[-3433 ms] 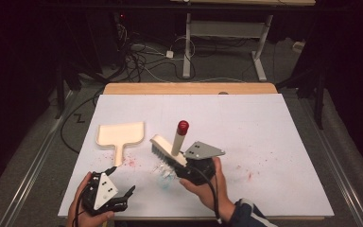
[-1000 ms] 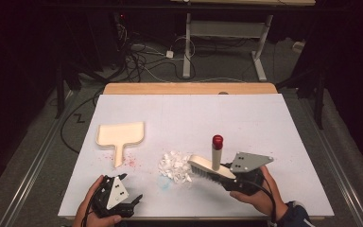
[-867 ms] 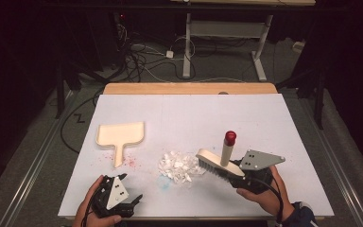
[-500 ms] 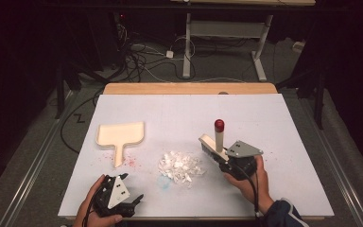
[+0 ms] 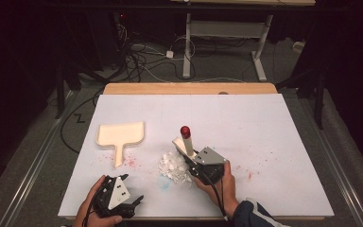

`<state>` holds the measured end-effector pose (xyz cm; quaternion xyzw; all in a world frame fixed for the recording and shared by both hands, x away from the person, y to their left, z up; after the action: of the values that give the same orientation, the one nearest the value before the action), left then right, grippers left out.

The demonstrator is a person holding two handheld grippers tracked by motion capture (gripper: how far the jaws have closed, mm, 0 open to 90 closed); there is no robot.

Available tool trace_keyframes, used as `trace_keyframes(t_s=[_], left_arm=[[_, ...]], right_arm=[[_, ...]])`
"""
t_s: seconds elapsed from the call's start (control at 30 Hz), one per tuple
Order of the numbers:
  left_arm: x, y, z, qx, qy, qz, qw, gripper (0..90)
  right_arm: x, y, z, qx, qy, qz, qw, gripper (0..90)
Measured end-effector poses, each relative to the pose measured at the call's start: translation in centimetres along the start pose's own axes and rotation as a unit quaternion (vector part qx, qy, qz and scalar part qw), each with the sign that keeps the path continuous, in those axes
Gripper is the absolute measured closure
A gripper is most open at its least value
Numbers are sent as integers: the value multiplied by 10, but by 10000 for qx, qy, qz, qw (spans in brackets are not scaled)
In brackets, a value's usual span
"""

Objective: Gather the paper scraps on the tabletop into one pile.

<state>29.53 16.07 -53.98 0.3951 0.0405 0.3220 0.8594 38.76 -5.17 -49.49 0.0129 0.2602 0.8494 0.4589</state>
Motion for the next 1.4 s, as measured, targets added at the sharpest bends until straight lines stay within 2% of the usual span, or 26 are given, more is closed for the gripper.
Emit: trace_keyframes(t_s=[0.1, 0.23, 0.4, 0.57, 0.63, 0.73, 0.83, 0.93, 1.0, 1.1, 1.17, 1.3, 1.33, 1.4], left_arm=[[-1, 0, 0, -18, 5, 8, 10000, 157], [0, 2, 0, -25, 15, 31, 10000, 157], [-1, 2, 0, -4, 1, 34, 10000, 157], [0, 2, 0, 12, 4, 52, 10000, 157], [0, 1, 0, 32, -6, 69, 10000, 157], [0, 2, -1, 44, -24, 80, 10000, 157], [1, 1, -1, 78, -48, 108, 9999, 157], [0, 1, 0, 86, -91, 133, 9998, 157], [0, 1, 0, 95, -95, 149, 9998, 157], [0, 0, 0, 117, -100, 169, 9997, 157], [1, 0, -1, 144, -118, 200, 9996, 157], [1, 0, 0, 147, -136, 204, 9996, 157], [0, 0, 0, 138, -131, 209, 9996, 157], [0, -1, 1, 146, -141, 214, 9996, 158]], right_arm=[[-1, 2, 4, -12, 36, -17, 10000, 682], [-15, 8, 6, -14, 0, -69, 10000, 682], [-44, 26, 11, -84, -38, -172, 9998, 681], [-74, 48, 12, -98, -107, -121, 9998, 681], [-86, 57, 9, -27, -60, -102, 9999, 681], [-101, 71, 1, 50, -175, -2, 9998, 681], [-113, 84, -9, 132, -163, 21, 9998, 681], [-119, 97, -18, 184, -121, 244, 9995, 681], [-119, 104, -25, 316, -52, 453, 9985, 681], [-114, 116, -37, 573, 74, 836, 9948, 680], [-108, 124, -45, 776, 97, 1133, 9905, 680], [-100, 135, -61, 1124, 182, 1562, 9811, 680], [-100, 137, -63, 1178, 164, 1650, 9791, 680], [-100, 139, -67, 1348, -21, 1871, 9730, 680]])
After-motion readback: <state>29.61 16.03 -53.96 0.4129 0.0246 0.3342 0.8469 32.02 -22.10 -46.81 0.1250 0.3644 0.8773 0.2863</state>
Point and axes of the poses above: each handheld gripper's, and its own axes: y roughly backward along the jaws, z roughly out of its top, x roughly to its left, the point moved 9 cm from there along -y, roughly forward along the jaws, and after that the axes turned 6 degrees about -z, right-handed, at the moved point
